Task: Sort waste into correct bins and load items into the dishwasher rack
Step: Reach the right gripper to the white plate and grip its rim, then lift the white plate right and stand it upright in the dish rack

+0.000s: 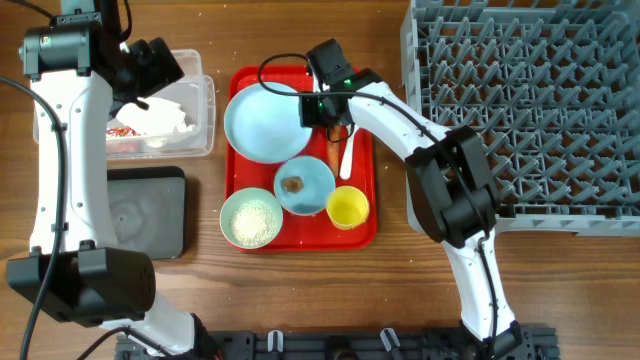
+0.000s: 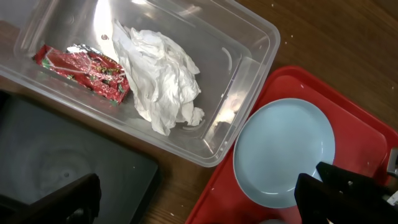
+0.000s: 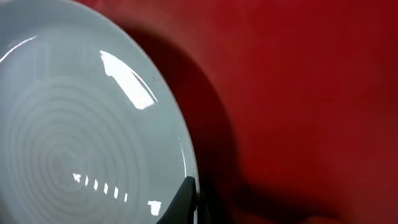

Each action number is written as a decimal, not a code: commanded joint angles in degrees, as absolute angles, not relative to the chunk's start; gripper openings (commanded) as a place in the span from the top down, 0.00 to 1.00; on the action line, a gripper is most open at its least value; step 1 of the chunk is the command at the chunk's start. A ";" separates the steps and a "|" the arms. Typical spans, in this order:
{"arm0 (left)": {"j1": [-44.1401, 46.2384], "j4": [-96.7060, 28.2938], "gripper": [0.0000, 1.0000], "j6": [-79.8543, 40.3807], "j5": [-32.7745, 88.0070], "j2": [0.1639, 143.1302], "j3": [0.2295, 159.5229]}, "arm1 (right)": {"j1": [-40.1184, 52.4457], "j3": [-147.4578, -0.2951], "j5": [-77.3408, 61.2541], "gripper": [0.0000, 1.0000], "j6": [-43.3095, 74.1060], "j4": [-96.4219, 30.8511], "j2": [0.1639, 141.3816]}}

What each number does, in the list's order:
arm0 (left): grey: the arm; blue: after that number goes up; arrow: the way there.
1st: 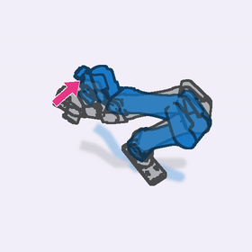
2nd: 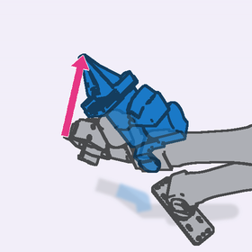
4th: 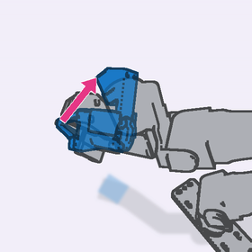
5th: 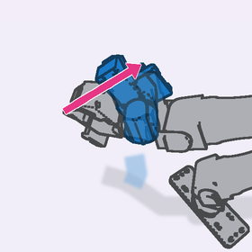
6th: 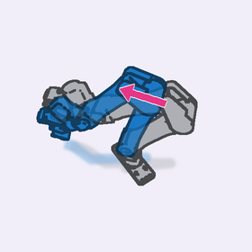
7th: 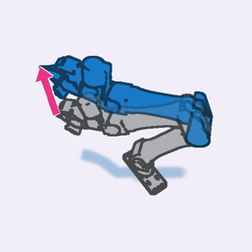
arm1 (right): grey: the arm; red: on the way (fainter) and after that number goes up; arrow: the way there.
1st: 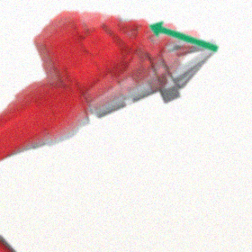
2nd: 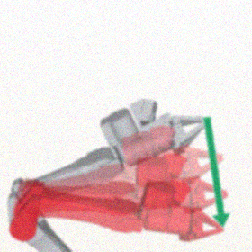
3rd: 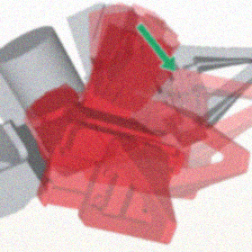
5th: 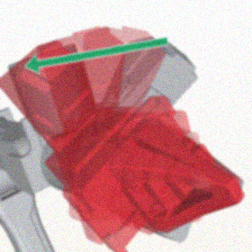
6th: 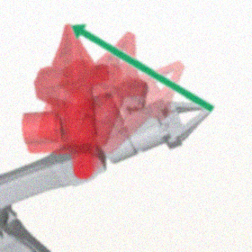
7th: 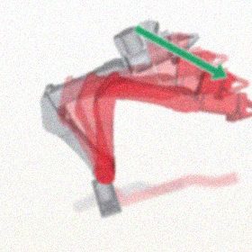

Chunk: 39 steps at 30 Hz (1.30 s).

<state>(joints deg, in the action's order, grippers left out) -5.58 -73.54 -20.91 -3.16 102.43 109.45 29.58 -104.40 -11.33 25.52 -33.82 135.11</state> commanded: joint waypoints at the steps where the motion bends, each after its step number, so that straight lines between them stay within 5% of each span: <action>1: -5.41 -73.56 0.00 -21.67 -3.90 101.95 109.49 | 29.69 -104.95 -9.82 0.96 26.11 -33.80 137.62; 10: -5.43 -73.56 0.00 -21.67 -3.92 101.95 109.49 | 27.66 -107.04 -10.57 0.96 25.47 -33.74 134.96; 19: -5.43 -73.54 0.00 -21.65 -3.92 101.95 109.49 | 21.41 -113.19 -9.41 0.96 18.65 -43.03 116.66; 28: -5.43 -73.10 0.00 -21.67 -3.92 101.95 109.49 | 5.96 -113.12 41.91 0.96 12.32 -57.87 103.53; 39: -5.43 -71.37 0.00 -21.65 -3.95 102.00 109.49 | -4.34 -110.02 51.94 0.96 4.71 -55.37 106.67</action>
